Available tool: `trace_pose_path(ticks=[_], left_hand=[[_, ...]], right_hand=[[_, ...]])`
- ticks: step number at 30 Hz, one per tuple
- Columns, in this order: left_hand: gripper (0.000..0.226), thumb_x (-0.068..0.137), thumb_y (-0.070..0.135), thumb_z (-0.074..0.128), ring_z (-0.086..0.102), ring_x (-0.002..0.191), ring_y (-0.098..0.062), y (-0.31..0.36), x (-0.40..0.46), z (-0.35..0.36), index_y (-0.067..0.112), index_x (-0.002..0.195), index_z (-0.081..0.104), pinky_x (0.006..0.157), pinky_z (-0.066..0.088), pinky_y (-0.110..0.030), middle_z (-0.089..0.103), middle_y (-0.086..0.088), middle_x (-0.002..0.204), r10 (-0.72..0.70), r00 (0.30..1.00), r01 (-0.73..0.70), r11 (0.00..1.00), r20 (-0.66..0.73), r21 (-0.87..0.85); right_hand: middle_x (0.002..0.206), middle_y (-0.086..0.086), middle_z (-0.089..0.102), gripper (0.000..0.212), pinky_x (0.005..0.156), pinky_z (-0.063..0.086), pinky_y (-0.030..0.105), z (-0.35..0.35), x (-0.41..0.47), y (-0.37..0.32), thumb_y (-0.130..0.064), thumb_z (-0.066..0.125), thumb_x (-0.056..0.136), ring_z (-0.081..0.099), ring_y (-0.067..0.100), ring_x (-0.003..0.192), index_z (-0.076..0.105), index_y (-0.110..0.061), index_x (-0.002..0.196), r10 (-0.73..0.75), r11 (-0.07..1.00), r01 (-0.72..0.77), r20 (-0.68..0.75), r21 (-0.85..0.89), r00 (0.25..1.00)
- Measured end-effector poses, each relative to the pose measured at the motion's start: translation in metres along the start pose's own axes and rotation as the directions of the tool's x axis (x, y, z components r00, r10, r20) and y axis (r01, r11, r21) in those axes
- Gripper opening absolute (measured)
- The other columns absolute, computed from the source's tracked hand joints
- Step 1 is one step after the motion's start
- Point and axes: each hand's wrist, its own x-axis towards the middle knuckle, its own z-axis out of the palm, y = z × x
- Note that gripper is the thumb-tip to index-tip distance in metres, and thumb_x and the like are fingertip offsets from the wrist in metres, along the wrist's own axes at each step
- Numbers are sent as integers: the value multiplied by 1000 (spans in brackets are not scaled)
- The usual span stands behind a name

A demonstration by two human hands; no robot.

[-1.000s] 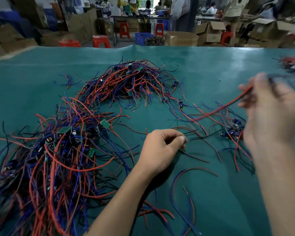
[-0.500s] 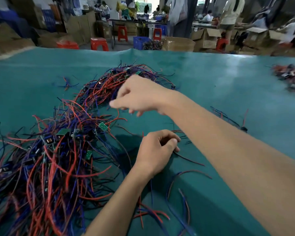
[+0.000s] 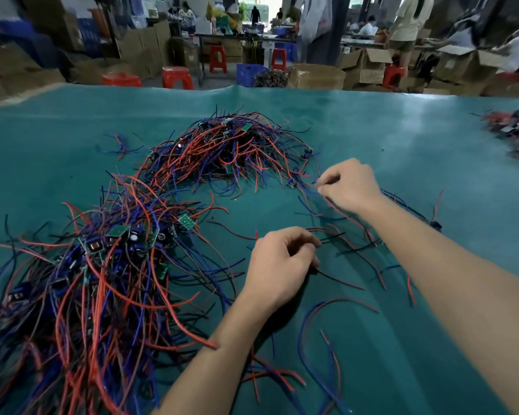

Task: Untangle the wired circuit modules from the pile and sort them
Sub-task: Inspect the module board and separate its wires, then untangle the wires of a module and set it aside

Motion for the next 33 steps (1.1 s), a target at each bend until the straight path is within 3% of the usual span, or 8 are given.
trace_pose_path(ticks=[5,11,14,18,22,26,30,33], left_hand=[[18,88,8,59,70,74,-5,-1,1,-1,19,88,73,83,55,-28,75,7,71,-10,1000,10,1000,-1,-7],[19,96,27,53,60,63,-5,0,0,1,19,95,69,66,45,-28,74,4,72,-25,1000,24,996,-8,-92],[40,96,49,40,56,63,-11,1,0,1,19,97,67,65,46,-36,74,2,72,-38,999,35,989,-22,-146],[51,96,57,42,56,62,-9,1,0,0,15,88,69,62,45,-32,71,1,69,-21,999,16,988,-32,-152],[33,98,37,58,64,67,-4,-1,1,0,11,82,72,67,49,-24,74,3,75,-23,999,15,980,-37,-198],[27,102,20,54,57,62,-10,-4,2,1,12,80,68,65,47,-32,74,0,73,-34,999,27,988,-38,-152],[27,104,18,48,53,60,-15,-5,3,1,11,83,64,57,40,-29,69,0,67,-27,999,21,986,-30,-167],[27,104,15,48,52,56,-13,-6,2,0,8,83,62,54,39,-20,65,1,64,-1,1000,0,985,-6,-170]], right_hand=[[80,5,75,19,79,58,36,-44,-6,-3,-6,77,81,73,23,80,76,-24,77,58,919,-9,-113,393,992],[62,-1,68,14,57,53,22,-82,-56,-18,2,73,85,63,12,54,72,-12,88,22,595,-1,-14,804,1000],[63,2,70,13,52,49,20,-59,-85,-24,3,75,83,64,13,53,73,-9,85,1,574,-31,36,818,999],[67,-3,72,17,54,48,17,-2,-112,-24,-1,83,79,64,6,57,71,-13,83,73,628,-49,3,776,997],[78,1,76,8,69,58,36,24,-122,-12,-22,80,86,69,16,71,75,-18,81,127,636,-100,23,765,992],[75,0,72,22,53,46,22,14,-118,-9,-32,75,89,61,12,61,75,-20,71,129,478,-139,88,867,988],[69,-4,70,19,48,41,21,17,-118,-7,-22,72,94,59,11,56,72,-17,76,153,549,-170,101,818,983],[74,1,71,24,46,36,19,13,-118,-10,-16,70,94,54,9,51,77,-15,72,131,338,-304,275,891,952]])
